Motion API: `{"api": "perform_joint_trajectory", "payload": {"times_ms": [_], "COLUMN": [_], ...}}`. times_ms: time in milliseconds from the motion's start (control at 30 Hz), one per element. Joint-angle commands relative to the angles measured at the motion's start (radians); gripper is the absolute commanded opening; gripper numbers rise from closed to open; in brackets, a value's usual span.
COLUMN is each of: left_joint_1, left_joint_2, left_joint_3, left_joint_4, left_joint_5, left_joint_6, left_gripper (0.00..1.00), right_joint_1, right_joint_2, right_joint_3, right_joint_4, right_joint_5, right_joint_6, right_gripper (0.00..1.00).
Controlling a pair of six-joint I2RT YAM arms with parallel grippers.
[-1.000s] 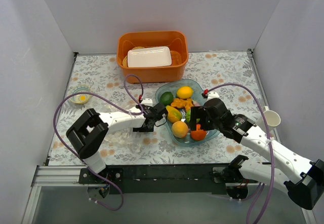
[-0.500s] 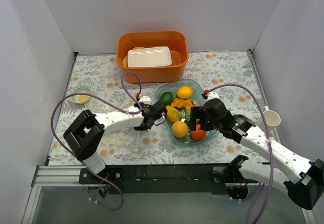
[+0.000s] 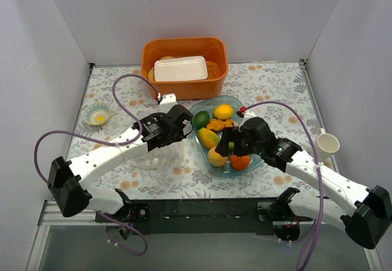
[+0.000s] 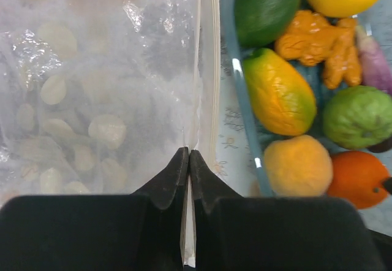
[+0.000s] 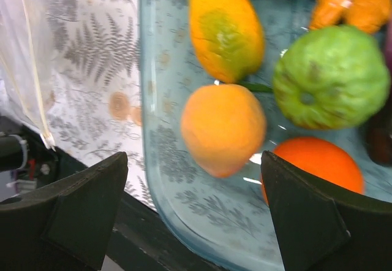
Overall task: Place the food in the zip-top bag and seal the zipper
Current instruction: Pick up the zipper food storage bag at the center of the board, then open the zipper of the food storage bag.
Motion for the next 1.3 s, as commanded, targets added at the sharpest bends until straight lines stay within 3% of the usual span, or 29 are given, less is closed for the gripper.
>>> {"api": "perform_joint_trajectory", "payload": {"times_ms": [0,400,1133,1233,1267], "left_joint_1": [-0.002,-0.002,-0.002,-0.002,-0.002], "left_joint_2": [-0.038,-0.109,-0.152,-0.156,-0.158], "left_joint_3": [0.020,-0.058,-0.112,-0.118,-0.118], "left_joint_4": [0.013,0.069,0.117,0.128,0.126], "left_joint_5": [0.056,0.145,0.207,0.214,0.216], "left_joint_6": [0.014,0.005,0.000,0.000,0.001], "left_gripper": [0.00,0.00,0.00,0.00,0.00], "right_joint_1": [-0.002,-0.002,0.015,0.017,0.017], "right_joint_2": [0.083,0.276,0.520,0.554,0.563], "right_joint_3": [0.008,0.134,0.254,0.268,0.274], "right_joint_4": [0.221,0.410,0.531,0.525,0.528], "right_joint_5": [-0.147,-0.249,-0.349,-0.361,-0.375], "right_joint_6": [0.031,0.045,0.068,0.062,0.060], "right_gripper": [0.95,0.78,0.65,0.59,0.44]}}
